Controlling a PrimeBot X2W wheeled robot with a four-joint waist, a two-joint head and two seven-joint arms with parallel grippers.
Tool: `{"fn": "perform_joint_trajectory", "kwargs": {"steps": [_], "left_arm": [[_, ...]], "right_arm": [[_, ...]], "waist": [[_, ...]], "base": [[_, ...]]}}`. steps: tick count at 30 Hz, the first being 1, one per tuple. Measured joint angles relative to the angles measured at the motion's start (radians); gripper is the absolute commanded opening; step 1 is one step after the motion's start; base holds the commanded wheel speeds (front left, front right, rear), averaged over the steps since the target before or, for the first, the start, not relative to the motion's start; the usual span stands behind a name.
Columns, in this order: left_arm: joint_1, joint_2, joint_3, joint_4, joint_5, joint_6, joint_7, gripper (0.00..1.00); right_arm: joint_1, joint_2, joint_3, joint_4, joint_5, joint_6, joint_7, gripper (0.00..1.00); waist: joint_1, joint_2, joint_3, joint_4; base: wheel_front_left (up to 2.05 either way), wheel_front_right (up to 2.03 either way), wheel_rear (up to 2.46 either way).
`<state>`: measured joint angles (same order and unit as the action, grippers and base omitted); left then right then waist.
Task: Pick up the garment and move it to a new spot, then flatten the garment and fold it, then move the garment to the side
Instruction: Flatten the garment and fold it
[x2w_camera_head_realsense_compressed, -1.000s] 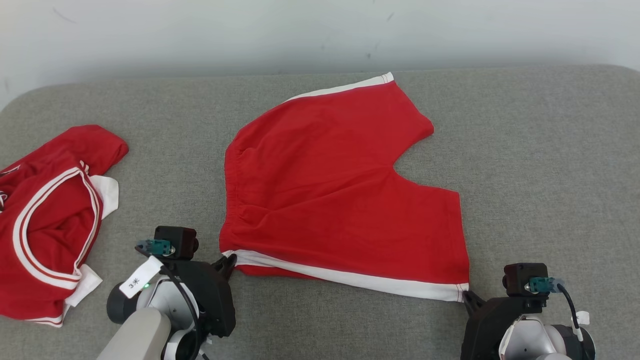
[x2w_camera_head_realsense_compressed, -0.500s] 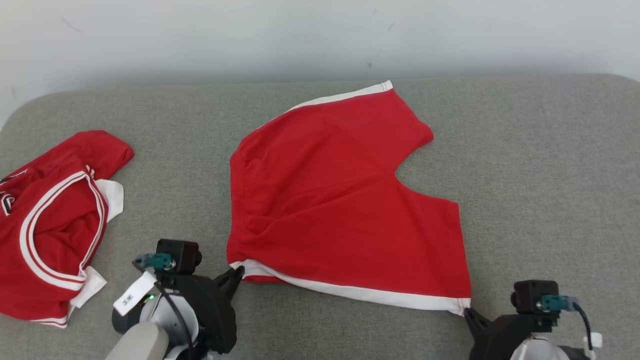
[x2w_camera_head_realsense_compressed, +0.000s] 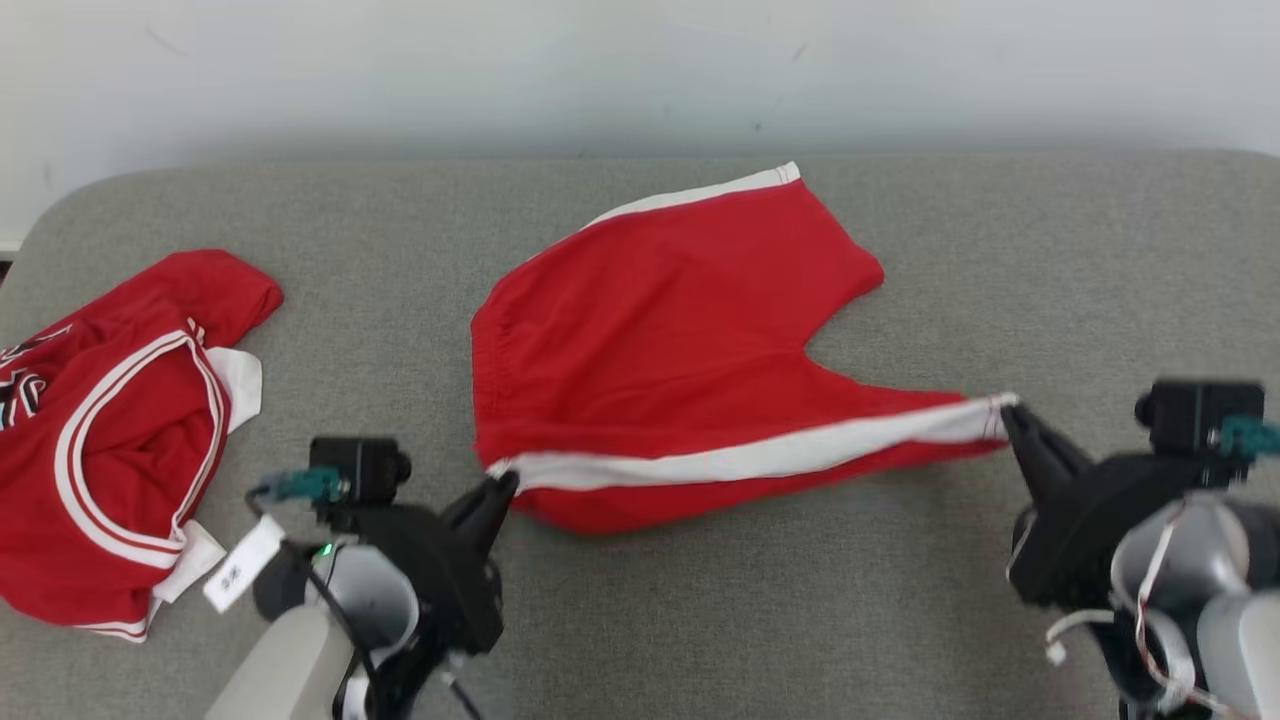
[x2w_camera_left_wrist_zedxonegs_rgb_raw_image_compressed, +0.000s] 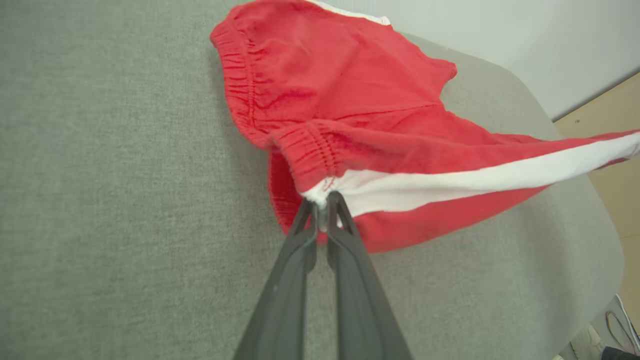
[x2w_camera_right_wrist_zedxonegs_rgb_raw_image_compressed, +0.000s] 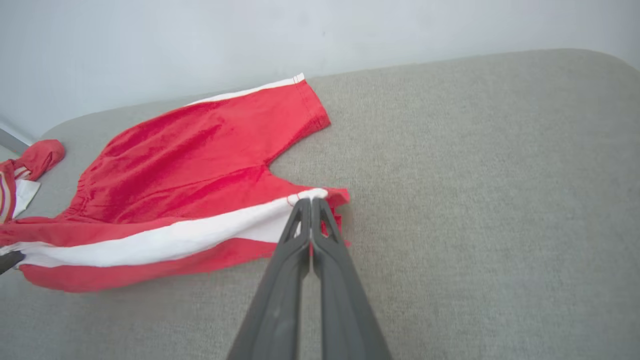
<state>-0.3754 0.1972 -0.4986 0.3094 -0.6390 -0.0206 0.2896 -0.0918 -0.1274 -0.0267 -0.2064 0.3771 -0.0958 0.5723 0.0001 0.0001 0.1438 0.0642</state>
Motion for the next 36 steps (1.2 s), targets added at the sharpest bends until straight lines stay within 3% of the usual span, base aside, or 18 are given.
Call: {"fn": "perform_joint_trajectory", "kwargs": {"steps": [12,22,36], "left_arm": [[-0.201,-0.12,0.026,-0.002,-0.001,0.079,0.015,0.0],[-0.332,-0.142,0.066,0.063,-0.02,0.1,0.011,0.0],[-0.446,-0.168,0.083,0.16,-0.062,0.11,-0.063,0.0]], "right_arm": [[-0.366,-0.088,0.007,0.15,0.003,0.04,0.099,0.0],[-0.638,-0.111,0.044,0.321,-0.021,0.061,0.113,0.0],[-0.845,-0.111,0.075,0.514,-0.081,0.069,0.009,0.0]], "waist": [[0.0001,0.0,0.093,0.046],[0.0001,0.0,0.199,0.101],[0.0001,0.0,0.286,0.157]], "base": [[0.0,0.0,0.0],[0.0,0.0,0.0],[0.0,0.0,0.0]]}}
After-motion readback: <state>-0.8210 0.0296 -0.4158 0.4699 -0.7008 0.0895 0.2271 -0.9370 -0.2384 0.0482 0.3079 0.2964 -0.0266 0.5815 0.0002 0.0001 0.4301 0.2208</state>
